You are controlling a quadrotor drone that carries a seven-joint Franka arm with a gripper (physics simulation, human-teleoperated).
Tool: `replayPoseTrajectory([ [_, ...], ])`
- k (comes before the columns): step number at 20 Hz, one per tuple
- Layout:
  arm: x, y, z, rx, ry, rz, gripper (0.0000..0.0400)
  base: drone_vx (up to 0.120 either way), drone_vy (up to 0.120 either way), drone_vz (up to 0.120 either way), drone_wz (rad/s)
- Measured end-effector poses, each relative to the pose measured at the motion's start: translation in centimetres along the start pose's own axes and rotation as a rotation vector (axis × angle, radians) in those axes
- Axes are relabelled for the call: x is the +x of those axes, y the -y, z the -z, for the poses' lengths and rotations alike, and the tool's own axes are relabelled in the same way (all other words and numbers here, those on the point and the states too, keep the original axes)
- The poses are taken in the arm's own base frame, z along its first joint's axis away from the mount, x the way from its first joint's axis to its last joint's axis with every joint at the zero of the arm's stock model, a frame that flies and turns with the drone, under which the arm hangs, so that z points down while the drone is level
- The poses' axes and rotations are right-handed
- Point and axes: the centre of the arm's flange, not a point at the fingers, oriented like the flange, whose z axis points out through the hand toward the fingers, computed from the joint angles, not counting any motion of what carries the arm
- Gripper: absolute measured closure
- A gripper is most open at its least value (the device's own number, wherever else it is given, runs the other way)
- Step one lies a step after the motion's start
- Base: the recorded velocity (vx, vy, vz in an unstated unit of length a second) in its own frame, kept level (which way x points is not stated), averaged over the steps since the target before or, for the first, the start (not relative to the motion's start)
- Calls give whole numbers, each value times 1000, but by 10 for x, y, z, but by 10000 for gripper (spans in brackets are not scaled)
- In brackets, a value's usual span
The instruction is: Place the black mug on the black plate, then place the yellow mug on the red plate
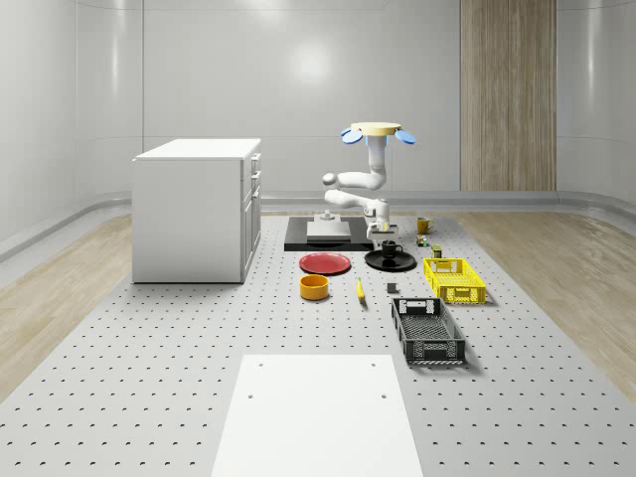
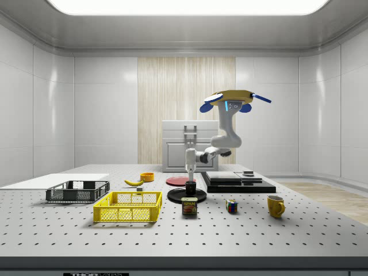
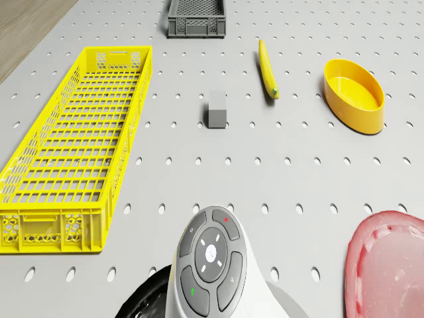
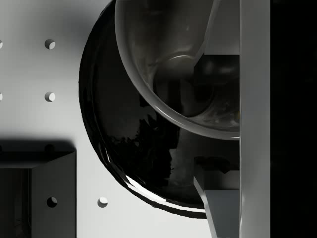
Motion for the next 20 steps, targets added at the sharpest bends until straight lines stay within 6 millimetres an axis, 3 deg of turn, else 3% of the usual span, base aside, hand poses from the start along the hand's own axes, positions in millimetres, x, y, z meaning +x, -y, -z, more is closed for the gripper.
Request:
replayPoseTrajectory([
  [3, 0, 0, 6, 0, 0, 0, 65, 0, 0, 0, 0],
  [6, 0, 0, 17, 0, 0, 0, 31, 0, 0, 67, 0],
  [12, 0, 0, 28, 0, 0, 0, 7, 0, 0, 120, 0],
  [17, 0, 0, 32, 0, 0, 0, 2, -112, 112, 112, 0],
  [20, 0, 0, 32, 0, 0, 0, 1, -120, 120, 0, 0],
])
